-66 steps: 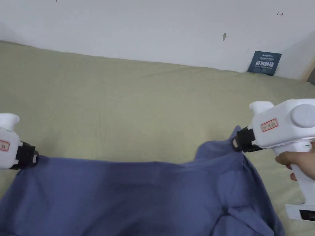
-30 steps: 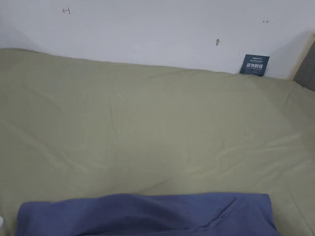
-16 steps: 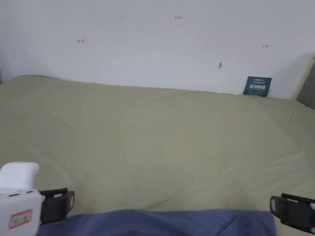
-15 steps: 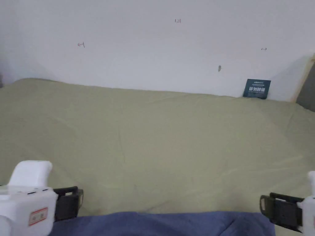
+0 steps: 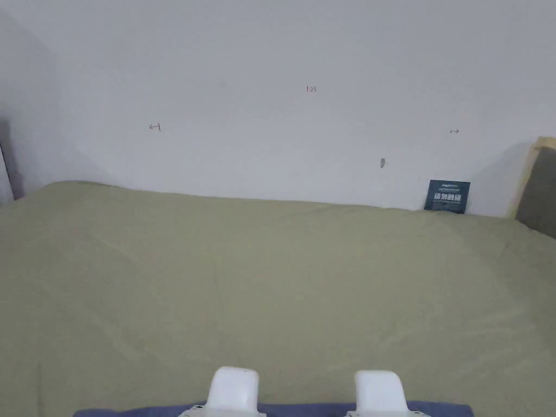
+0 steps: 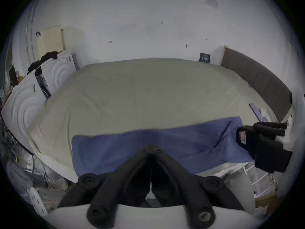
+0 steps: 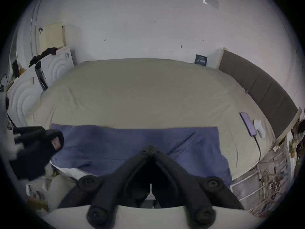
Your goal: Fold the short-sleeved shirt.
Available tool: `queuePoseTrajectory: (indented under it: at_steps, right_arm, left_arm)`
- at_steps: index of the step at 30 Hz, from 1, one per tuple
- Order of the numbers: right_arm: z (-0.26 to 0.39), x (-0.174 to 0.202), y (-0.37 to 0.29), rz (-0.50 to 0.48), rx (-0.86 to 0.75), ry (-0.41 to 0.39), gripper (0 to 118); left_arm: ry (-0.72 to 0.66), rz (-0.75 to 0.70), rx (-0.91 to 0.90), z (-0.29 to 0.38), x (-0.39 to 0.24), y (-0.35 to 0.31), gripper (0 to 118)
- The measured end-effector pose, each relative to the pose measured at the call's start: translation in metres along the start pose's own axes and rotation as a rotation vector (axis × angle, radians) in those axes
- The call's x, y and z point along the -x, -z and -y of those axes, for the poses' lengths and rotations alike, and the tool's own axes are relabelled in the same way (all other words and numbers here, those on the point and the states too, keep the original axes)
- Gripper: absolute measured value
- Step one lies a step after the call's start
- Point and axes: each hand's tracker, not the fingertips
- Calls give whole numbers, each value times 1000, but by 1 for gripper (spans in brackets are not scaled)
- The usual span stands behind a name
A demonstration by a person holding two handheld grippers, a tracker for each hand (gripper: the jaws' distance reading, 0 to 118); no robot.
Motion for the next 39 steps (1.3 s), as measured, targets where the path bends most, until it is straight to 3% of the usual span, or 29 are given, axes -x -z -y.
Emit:
queuePoseTrajectory:
  at_steps: [6,14,20,25,26,27,28,29,33,39]
  right_arm:
    - [11,15,-4,-18,21,-34,1]
    - [1,6,-14,-48,-11,-11,1]
    - [-10,-32,-36,-60,-75,20,1]
    - [-18,-58,-36,-54,-71,55,2]
    - [-19,-62,-35,-65,-67,66,2]
    - [-21,-65,-33,-72,-61,75,2]
    - [-22,-66,-31,-78,-52,73,2]
    - [-23,-68,-30,-94,-45,71,2]
    - [-28,-69,-27,-98,-23,68,2]
    - [-35,-68,-21,-130,1,82,2]
  left_arm:
    - [-8,6,43,10,-2,4,0]
    - [-31,42,40,-1,18,1,0]
    - [-215,100,54,-19,137,-1,0]
    - [-408,454,106,-9,264,30,2]
    - [-417,505,114,-3,283,36,19]
    - [-451,521,120,5,300,43,65]
    - [-450,487,136,10,308,49,89]
    - [-457,462,149,16,316,53,95]
    - [-583,588,199,43,344,78,95]
    - [-640,685,258,66,340,117,95]
